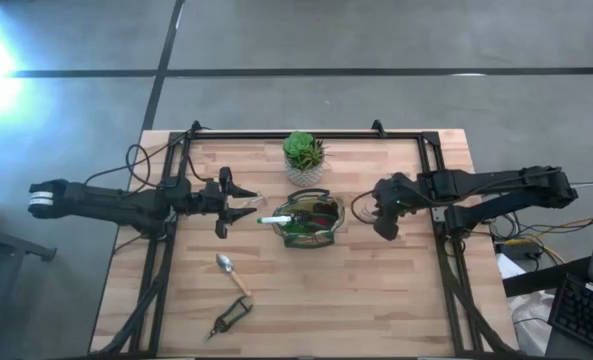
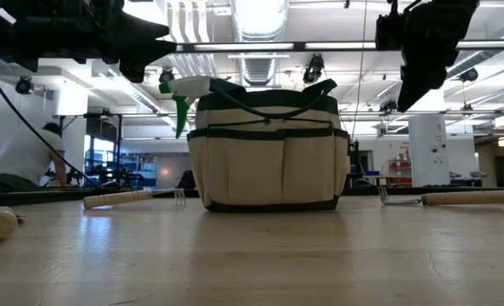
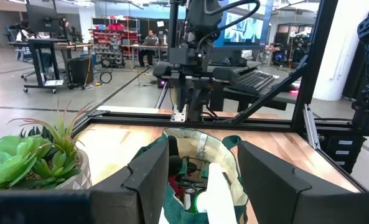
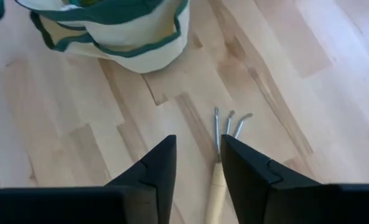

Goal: Pick & Place Garden tools in Gardening bag
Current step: Put the green shear scissors into the gardening bag

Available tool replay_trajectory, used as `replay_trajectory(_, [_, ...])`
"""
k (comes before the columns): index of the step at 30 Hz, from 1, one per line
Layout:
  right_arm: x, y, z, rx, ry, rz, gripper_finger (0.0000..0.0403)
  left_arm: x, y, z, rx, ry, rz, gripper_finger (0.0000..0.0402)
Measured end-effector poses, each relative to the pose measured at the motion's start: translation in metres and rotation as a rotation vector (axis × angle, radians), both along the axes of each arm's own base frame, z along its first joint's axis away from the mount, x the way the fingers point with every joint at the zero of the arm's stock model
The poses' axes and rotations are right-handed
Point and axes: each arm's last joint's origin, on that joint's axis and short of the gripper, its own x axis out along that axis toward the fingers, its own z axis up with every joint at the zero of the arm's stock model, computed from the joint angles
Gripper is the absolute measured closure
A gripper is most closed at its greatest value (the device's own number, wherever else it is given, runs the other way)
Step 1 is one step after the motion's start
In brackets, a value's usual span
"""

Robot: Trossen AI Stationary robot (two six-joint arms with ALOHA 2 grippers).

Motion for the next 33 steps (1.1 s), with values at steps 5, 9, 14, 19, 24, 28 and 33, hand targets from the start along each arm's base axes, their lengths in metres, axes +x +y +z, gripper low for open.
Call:
replay_trajectory(5, [0.0,-0.003,0.0,0.002,0.002,-0.017,0.026,0.0,0.0,0.0,0.0,0.0,0.0,0.0206])
replay_trajectory(9, [0.0,-0.002,0.0,0.002,0.0,-0.017,0.0249,0.0,0.0,0.0,0.0,0.0,0.0,0.0206])
replay_trajectory(14, [0.002,-0.003,0.001,0.001,-0.022,-0.017,0.0243,0.0,0.0,0.001,-0.049,-0.009,-0.003,0.0206])
replay_trajectory(19, [0.003,-0.003,0.002,-0.005,-0.035,-0.011,0.0246,-0.001,-0.006,0.016,-0.156,0.035,-0.205,0.0206])
replay_trajectory(24, [0.002,-0.003,0.001,-0.005,-0.028,-0.008,0.0254,0.002,-0.021,0.043,-0.303,0.264,-0.32,0.0208])
replay_trajectory(28, [0.002,-0.003,0.001,-0.006,-0.02,-0.008,0.026,0.003,-0.04,0.069,-0.277,0.445,-0.172,0.0219])
replay_trajectory(33, [0.001,-0.003,0.001,-0.005,-0.019,-0.007,0.0265,0.002,-0.07,0.099,-0.245,0.549,-0.069,0.0235])
